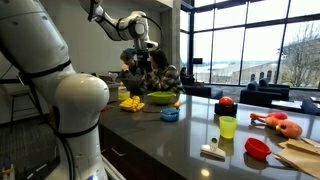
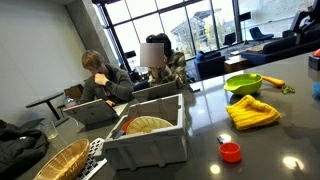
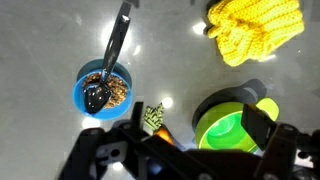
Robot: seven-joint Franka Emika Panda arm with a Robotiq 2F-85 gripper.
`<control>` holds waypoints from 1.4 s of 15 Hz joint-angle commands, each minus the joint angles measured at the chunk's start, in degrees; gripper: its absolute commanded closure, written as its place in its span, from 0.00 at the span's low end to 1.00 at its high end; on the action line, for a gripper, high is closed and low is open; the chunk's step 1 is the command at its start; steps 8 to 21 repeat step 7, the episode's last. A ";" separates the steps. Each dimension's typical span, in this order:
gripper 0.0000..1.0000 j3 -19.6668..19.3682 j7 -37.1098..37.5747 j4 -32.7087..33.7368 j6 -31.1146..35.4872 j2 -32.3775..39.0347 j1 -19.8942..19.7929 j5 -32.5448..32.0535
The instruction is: Fold the yellow cloth in half
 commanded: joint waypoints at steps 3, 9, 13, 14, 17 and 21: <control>0.00 0.03 -12.13 -1.21 -1.61 -0.77 0.74 2.69; 0.00 1.02 -10.74 -0.89 -1.04 -0.12 -0.16 2.27; 0.00 1.02 -10.74 -0.89 -1.04 -0.12 -0.16 2.27; 0.00 1.02 -10.74 -0.89 -1.04 -0.12 -0.16 2.27; 0.00 1.02 -10.74 -0.89 -1.04 -0.12 -0.16 2.27; 0.00 1.02 -10.74 -0.89 -1.04 -0.12 -0.16 2.27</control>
